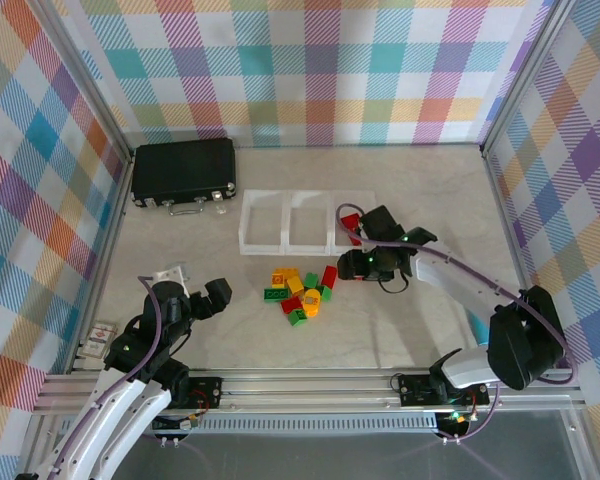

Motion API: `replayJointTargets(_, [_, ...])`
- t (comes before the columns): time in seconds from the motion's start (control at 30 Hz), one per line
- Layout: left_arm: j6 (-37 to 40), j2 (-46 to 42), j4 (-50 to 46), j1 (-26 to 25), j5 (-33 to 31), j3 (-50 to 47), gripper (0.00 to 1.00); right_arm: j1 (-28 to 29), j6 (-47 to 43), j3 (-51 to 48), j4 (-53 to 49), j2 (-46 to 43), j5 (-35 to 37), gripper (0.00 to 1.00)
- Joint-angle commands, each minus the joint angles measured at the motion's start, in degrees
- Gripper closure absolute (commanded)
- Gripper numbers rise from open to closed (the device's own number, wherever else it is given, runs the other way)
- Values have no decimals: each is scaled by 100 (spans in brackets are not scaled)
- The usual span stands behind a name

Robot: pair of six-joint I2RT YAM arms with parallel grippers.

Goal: Sort the legos into containers by color
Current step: Pick up the lego from the center of the table.

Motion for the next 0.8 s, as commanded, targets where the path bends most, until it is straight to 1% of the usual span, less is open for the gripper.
replayJointTargets(0.0, [-54, 175, 180, -53, 374, -13, 0, 204, 703, -109, 280, -264, 277, 36])
replayJointTargets(0.13, [40, 909, 194, -53, 770, 236, 0, 219, 873, -200, 180, -534, 655, 36])
replayJointTargets(0.27, [141, 2172, 227, -91, 1216, 585, 0, 215, 895, -274, 47, -750, 979, 35])
replayJointTargets(0.3, [210, 2508, 231, -136, 1290, 688, 0, 216, 897, -316, 34, -794, 1027, 33])
replayJointTargets(0.37, [344, 3051, 225, -371, 1238, 933, 0, 211, 911, -394, 27, -862, 1102, 31])
replayJointTargets(0.47, [535, 3689, 233, -825, 1028, 1333, 0, 211, 925, -527, 35, -926, 1138, 31])
replayJointTargets(0.57, [708, 4247, 194, -1103, 922, 1747, 0, 210, 930, -633, 56, -991, 1138, 30])
replayJointTargets(0.63, [828, 4579, 100, -1222, 798, 2039, 2, 210, 925, -681, 52, -1031, 1153, 30])
replayJointTargets(0.77, [1106, 5301, -141, -1262, 707, 2663, 5, 211, 888, -833, 181, -1071, 1149, 31])
